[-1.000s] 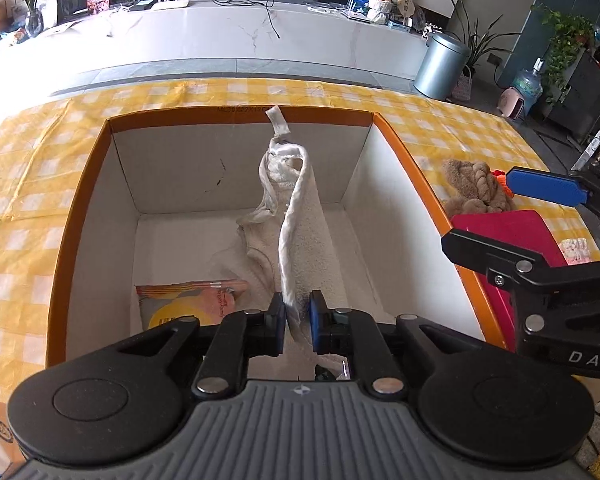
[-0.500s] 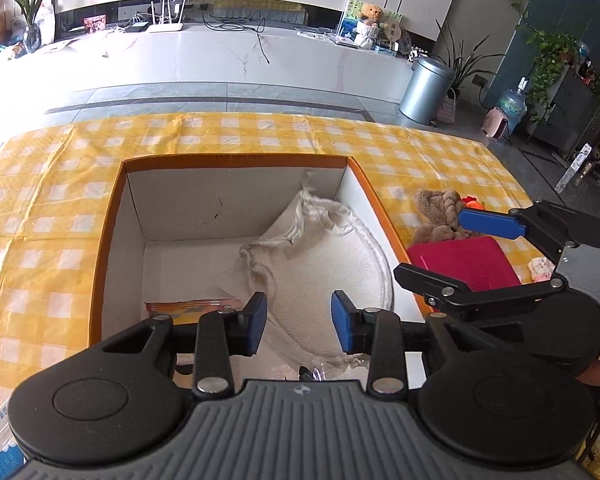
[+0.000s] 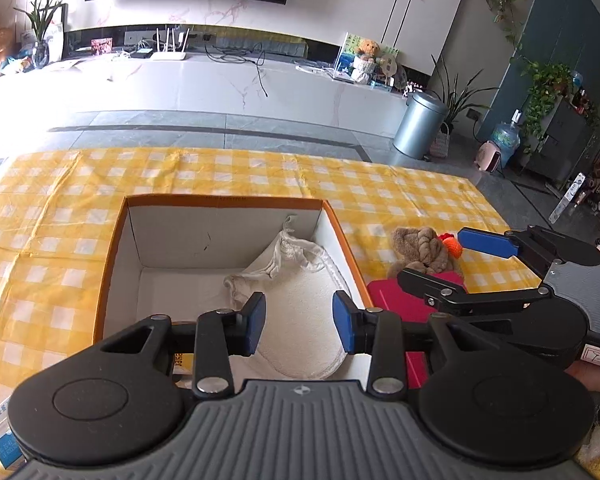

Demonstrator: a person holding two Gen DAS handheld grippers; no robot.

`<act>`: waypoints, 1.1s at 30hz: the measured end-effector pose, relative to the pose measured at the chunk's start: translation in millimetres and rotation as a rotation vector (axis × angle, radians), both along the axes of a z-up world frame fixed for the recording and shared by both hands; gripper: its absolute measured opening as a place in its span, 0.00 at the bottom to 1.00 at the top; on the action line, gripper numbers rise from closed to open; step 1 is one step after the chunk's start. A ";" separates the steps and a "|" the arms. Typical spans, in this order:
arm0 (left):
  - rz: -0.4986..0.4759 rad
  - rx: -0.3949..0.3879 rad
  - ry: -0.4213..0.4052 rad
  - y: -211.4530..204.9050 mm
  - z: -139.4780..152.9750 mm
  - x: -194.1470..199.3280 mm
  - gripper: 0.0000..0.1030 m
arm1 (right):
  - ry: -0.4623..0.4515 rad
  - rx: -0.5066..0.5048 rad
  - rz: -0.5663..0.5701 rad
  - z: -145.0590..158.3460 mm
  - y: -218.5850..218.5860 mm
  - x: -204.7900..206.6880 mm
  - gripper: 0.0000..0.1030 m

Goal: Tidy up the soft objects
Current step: 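Move both open tools back over the tablecloth toward the white cloth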

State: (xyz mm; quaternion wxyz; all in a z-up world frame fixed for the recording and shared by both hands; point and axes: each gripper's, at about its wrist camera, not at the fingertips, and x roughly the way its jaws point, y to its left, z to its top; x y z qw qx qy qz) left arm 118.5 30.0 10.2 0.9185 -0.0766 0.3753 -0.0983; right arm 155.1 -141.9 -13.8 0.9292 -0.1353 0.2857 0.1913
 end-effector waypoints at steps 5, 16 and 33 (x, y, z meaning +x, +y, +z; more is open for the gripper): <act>-0.008 -0.011 -0.049 -6.3 16.2 -12.4 0.45 | -0.052 0.062 -0.073 26.8 -38.1 -14.0 0.78; -0.050 0.030 -0.093 -49.8 38.4 -26.9 0.46 | -0.066 0.006 -0.361 29.4 -124.7 -35.8 0.83; -0.174 0.139 -0.073 -183.0 26.6 -2.1 0.46 | 0.054 0.208 -0.684 -3.4 -251.8 -44.4 0.92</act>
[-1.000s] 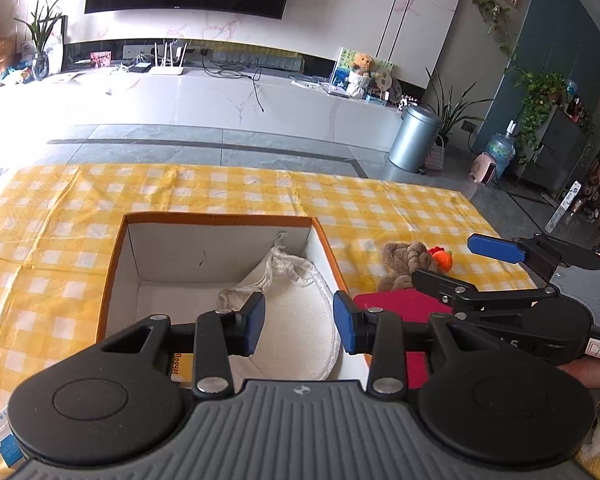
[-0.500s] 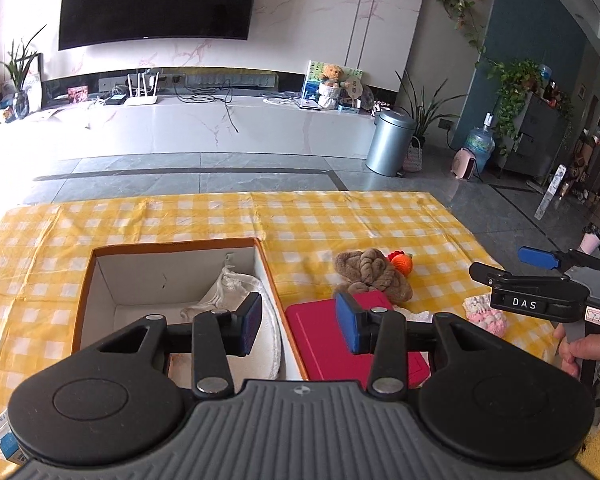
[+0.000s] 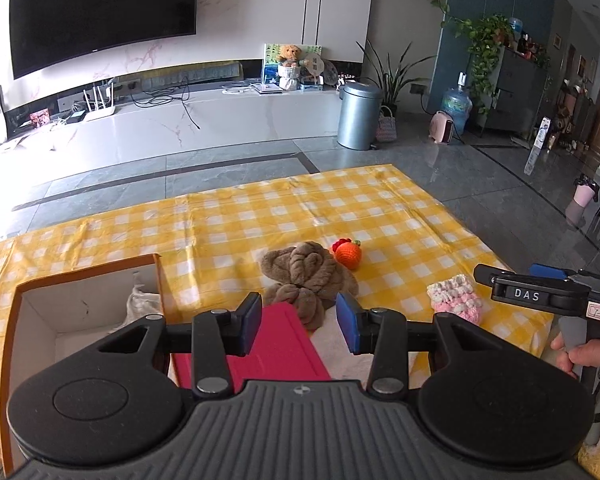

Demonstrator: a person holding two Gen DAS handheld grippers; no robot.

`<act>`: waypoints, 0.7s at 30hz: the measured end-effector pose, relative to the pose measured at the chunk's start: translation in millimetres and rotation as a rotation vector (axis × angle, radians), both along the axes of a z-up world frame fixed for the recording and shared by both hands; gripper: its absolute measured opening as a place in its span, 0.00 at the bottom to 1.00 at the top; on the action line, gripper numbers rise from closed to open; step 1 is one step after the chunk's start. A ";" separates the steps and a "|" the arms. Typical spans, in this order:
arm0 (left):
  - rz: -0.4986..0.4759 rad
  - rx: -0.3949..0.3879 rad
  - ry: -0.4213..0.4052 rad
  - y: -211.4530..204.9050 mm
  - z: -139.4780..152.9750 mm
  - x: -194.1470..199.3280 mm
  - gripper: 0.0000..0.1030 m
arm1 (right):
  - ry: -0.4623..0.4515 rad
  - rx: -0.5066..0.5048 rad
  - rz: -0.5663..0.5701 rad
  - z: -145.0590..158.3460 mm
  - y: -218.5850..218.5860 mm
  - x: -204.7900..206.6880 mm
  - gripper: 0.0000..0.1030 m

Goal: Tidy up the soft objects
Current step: 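Move both open tools back over the tablecloth toward the white cloth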

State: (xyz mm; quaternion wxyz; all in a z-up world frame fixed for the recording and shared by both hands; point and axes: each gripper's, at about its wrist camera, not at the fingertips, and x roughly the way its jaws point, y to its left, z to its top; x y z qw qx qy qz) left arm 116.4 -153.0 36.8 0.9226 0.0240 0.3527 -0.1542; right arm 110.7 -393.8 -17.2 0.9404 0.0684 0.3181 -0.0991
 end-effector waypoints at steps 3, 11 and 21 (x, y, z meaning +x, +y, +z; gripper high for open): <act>-0.021 -0.029 0.030 -12.9 -4.0 5.2 0.46 | 0.032 0.035 -0.027 -14.5 -13.1 6.9 0.92; -0.149 -0.014 0.141 -51.5 -35.3 27.4 0.46 | 0.159 0.160 0.099 -58.9 -4.4 37.0 0.92; -0.125 0.153 0.180 -71.9 -72.3 41.0 0.46 | 0.241 0.097 0.153 -78.5 13.9 60.6 0.92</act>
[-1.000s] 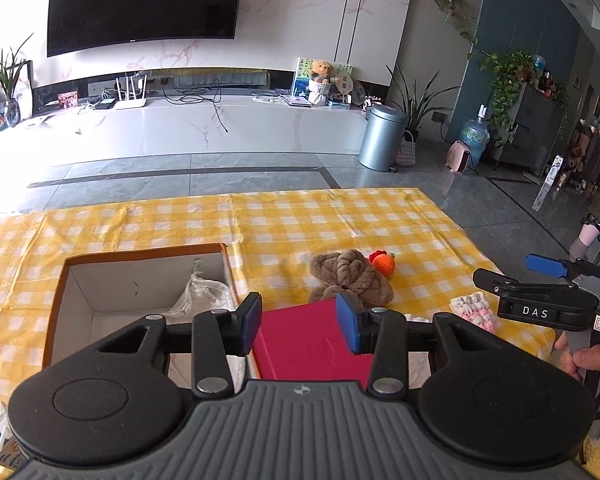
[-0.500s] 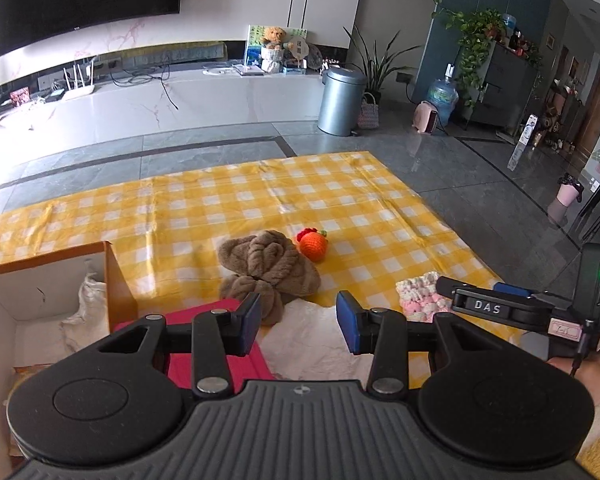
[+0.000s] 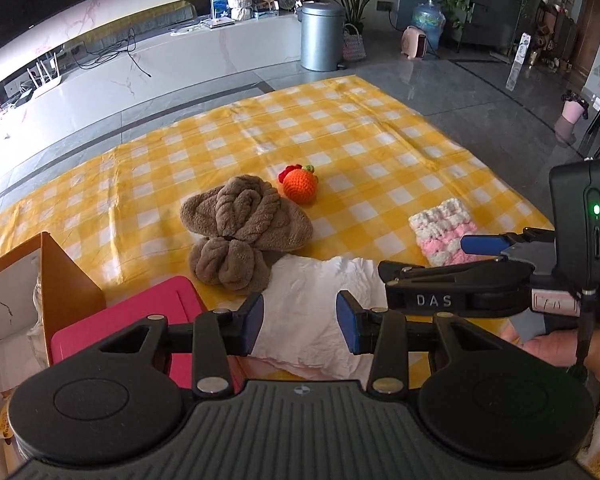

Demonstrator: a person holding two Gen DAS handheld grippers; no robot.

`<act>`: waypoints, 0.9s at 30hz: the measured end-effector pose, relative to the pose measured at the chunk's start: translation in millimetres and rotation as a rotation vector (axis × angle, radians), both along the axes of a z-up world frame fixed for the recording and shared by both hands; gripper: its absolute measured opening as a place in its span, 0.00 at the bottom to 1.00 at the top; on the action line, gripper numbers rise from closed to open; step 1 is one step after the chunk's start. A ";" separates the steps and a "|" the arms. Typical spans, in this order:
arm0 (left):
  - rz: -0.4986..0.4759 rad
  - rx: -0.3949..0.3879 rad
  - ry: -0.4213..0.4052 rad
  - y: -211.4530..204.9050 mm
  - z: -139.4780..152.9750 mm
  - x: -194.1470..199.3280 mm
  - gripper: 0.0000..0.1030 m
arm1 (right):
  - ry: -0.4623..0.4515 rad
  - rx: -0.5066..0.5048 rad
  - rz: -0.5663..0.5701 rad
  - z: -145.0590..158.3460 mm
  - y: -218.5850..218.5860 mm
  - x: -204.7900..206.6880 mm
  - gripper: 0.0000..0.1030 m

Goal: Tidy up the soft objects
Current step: 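Move both open tools back over the tablecloth toward the white cloth, then grasp the crumpled white cloth with the right tool and lift it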

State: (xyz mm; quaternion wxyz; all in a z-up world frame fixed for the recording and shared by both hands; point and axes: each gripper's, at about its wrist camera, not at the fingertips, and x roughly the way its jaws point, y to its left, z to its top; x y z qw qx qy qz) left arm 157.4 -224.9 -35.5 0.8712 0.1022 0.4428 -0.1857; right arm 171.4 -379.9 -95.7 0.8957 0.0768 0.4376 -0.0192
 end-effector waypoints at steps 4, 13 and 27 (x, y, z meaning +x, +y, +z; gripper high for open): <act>0.013 0.027 -0.016 7.3 2.2 -4.3 0.46 | 0.017 0.146 0.016 -4.4 -2.0 2.6 0.92; 0.080 0.014 -0.062 37.1 28.7 -15.6 0.51 | 0.135 0.170 -0.095 -19.6 35.4 24.3 0.93; 0.072 -0.055 -0.068 104.5 53.8 -36.1 0.54 | 0.181 0.238 -0.304 -33.2 58.5 11.1 0.98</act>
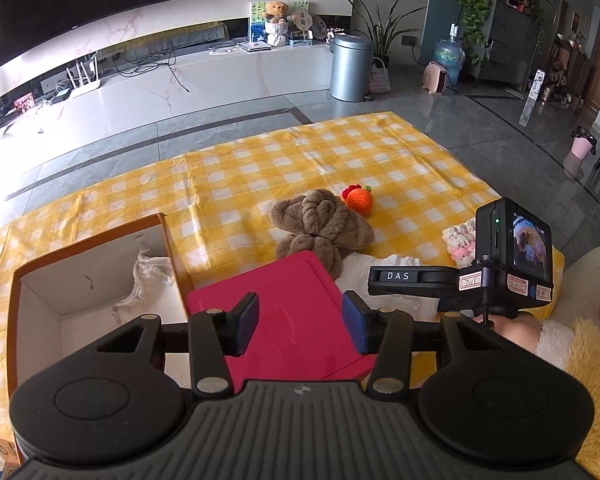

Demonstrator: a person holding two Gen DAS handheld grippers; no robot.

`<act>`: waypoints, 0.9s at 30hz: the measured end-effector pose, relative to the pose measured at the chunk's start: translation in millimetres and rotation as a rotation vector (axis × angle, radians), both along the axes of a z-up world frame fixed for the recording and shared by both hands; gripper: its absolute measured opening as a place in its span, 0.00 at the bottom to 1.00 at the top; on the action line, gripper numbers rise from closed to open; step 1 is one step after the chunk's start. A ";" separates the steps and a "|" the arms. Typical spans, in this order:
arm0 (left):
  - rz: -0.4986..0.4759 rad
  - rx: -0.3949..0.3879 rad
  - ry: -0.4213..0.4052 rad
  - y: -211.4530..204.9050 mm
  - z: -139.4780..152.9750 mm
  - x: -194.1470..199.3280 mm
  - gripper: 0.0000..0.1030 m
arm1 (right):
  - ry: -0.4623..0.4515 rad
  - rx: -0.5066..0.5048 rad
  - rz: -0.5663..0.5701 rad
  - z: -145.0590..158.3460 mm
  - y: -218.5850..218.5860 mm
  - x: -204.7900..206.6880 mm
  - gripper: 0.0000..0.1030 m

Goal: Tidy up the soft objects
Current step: 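Grasp the crumpled white cloth with the right tool and lift it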

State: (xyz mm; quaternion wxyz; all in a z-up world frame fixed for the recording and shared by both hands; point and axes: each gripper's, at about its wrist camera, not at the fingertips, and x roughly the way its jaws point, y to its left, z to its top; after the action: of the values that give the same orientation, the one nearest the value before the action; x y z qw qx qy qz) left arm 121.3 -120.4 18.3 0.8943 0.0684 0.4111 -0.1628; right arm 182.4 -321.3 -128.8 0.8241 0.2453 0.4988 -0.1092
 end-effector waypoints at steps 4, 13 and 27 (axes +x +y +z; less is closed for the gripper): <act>0.029 0.015 -0.020 17.6 6.7 -0.1 0.56 | 0.029 -0.103 0.053 -5.4 27.3 6.4 0.98; -0.001 0.000 0.010 42.5 -1.3 -2.2 0.60 | 0.030 -0.238 -0.038 -13.1 58.4 16.8 0.98; -0.024 0.016 0.071 50.9 -15.9 -12.7 0.60 | -0.009 -0.312 0.234 -6.7 47.0 -7.9 0.70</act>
State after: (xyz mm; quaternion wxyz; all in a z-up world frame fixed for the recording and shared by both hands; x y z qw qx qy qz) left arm 108.6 -69.5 2.3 0.8766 0.0746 0.4430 -0.1724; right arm 174.5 -274.3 -135.6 0.8614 0.0555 0.4973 -0.0873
